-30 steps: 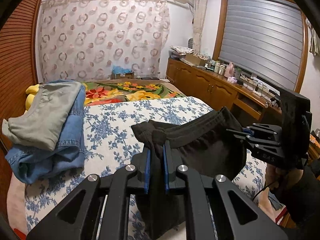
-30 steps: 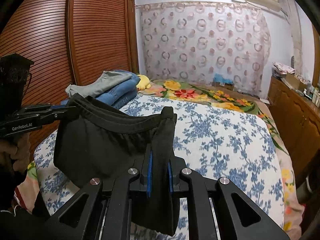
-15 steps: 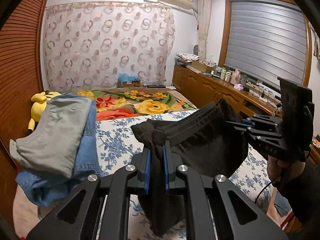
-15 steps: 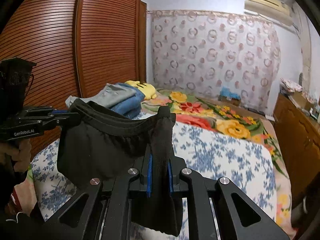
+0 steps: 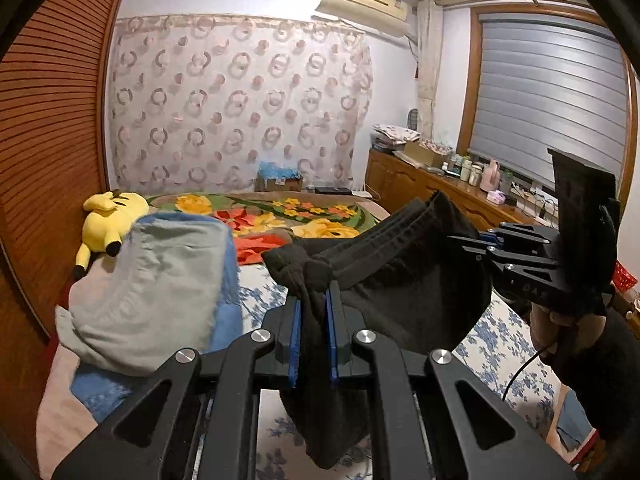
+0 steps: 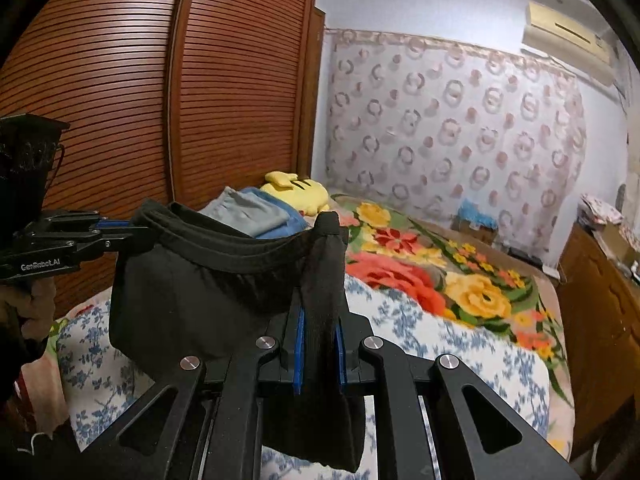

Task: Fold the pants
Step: 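Lift the folded garment off the bed with both tools, then carry the folded garment with both tools over the blue jeans stack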

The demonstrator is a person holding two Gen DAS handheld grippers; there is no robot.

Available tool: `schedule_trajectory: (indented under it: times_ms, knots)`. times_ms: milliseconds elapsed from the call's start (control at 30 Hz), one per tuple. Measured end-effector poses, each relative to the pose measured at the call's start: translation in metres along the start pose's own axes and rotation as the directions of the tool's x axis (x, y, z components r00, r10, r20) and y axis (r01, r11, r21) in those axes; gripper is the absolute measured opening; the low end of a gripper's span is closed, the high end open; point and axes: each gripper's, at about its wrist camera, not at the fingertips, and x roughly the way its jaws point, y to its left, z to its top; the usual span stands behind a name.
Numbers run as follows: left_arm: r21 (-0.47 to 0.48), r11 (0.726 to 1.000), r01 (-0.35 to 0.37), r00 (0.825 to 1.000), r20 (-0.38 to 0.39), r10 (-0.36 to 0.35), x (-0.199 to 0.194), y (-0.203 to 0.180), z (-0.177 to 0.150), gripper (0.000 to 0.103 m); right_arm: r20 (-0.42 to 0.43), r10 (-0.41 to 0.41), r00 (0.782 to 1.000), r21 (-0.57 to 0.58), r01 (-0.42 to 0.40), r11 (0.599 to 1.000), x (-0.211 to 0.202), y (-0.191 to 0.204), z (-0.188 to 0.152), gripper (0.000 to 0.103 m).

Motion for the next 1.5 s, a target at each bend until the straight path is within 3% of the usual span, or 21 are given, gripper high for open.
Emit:
schedule_trajectory:
  times_ms: [533, 967, 1333, 1500]
  knots:
    - [-0.039, 0.992, -0.121, 0.989, 0.077, 0.124, 0.003, 0.061, 0.029, 0.012, 0.071, 0.066, 0.995, -0.142, -0.055, 0.988, 0.063, -0.006, 0.042, 0.012]
    - [-0.139, 0.965, -0.224, 0.964, 0.111, 0.240, 0.003, 0.093, 0.003, 0.012, 0.051, 0.095, 0.994, -0.303, -0.075, 0.950, 0.123, 0.001, 0.055, 0.012]
    - [-0.167, 0.945, -0.281, 0.943, 0.137, 0.305, -0.005, 0.088, -0.014, 0.012, 0.012, 0.129, 0.992, -0.345, -0.117, 0.931, 0.151, 0.003, 0.064, 0.012]
    - [-0.176, 0.933, -0.313, 0.937, 0.101, 0.333, 0.002, 0.092, -0.018, 0.012, -0.003, 0.145, 0.989, -0.343, -0.137, 0.929, 0.160, 0.003, 0.064, 0.012]
